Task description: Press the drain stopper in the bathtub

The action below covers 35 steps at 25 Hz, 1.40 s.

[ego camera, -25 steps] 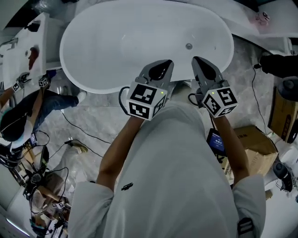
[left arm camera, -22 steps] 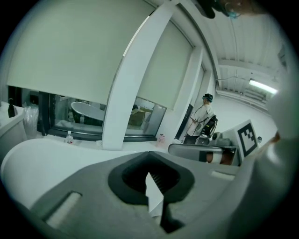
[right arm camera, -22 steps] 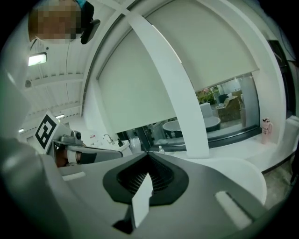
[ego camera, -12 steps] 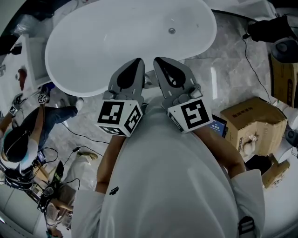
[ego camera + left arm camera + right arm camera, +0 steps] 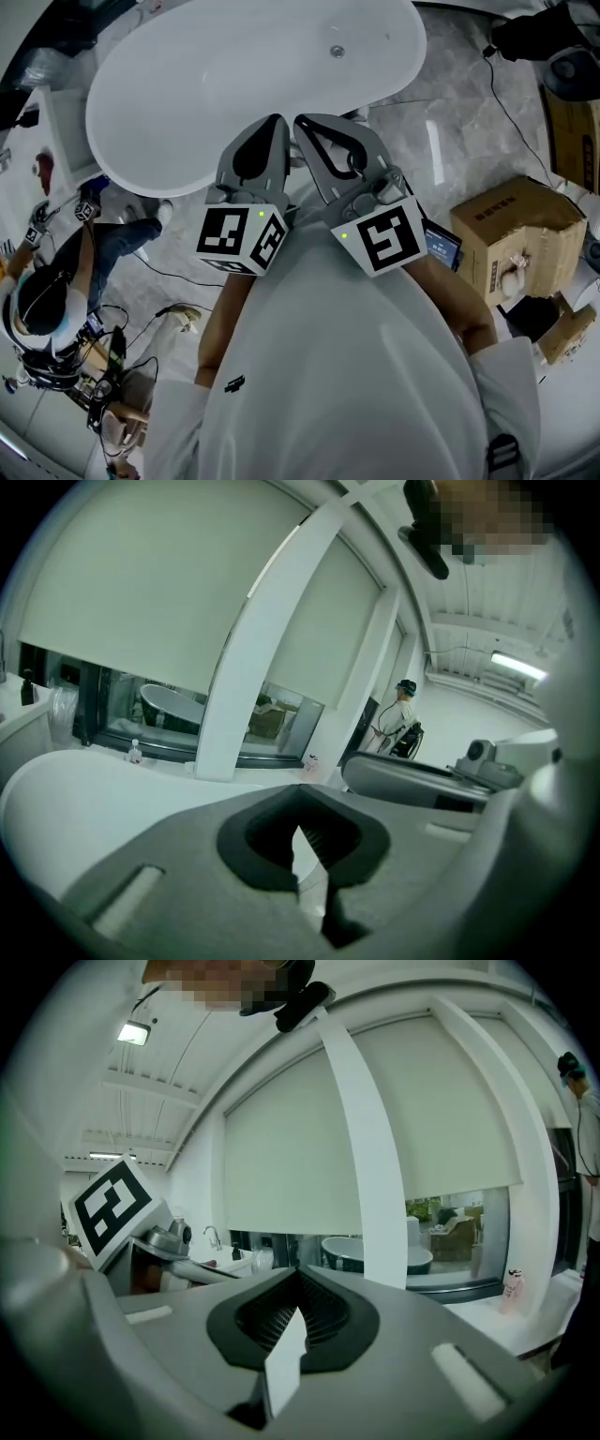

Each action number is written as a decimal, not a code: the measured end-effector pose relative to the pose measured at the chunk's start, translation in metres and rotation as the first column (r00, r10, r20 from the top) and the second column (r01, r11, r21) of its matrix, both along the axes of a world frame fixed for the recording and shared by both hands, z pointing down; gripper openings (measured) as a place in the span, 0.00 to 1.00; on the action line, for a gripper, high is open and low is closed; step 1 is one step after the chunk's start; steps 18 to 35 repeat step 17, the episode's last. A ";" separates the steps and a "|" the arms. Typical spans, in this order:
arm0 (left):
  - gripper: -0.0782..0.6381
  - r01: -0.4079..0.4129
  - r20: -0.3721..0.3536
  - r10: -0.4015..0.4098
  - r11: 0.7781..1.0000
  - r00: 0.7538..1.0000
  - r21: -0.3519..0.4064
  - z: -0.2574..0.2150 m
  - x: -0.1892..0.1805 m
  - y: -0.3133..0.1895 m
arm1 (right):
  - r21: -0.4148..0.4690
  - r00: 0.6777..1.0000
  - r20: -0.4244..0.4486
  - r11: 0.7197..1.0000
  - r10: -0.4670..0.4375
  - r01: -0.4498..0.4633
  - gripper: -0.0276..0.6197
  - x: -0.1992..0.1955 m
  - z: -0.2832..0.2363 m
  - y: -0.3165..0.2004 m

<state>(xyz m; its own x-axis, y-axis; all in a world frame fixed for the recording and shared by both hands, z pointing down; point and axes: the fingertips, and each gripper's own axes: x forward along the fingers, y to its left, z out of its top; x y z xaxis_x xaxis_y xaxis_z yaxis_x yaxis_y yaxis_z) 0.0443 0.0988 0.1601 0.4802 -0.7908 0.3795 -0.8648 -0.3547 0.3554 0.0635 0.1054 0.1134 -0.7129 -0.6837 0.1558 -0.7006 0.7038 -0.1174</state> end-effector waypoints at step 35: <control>0.11 -0.067 0.072 0.060 0.994 0.996 0.090 -0.009 0.001 0.000 | -0.070 0.997 0.038 0.996 0.064 -0.062 0.04 0.009 0.012 -0.011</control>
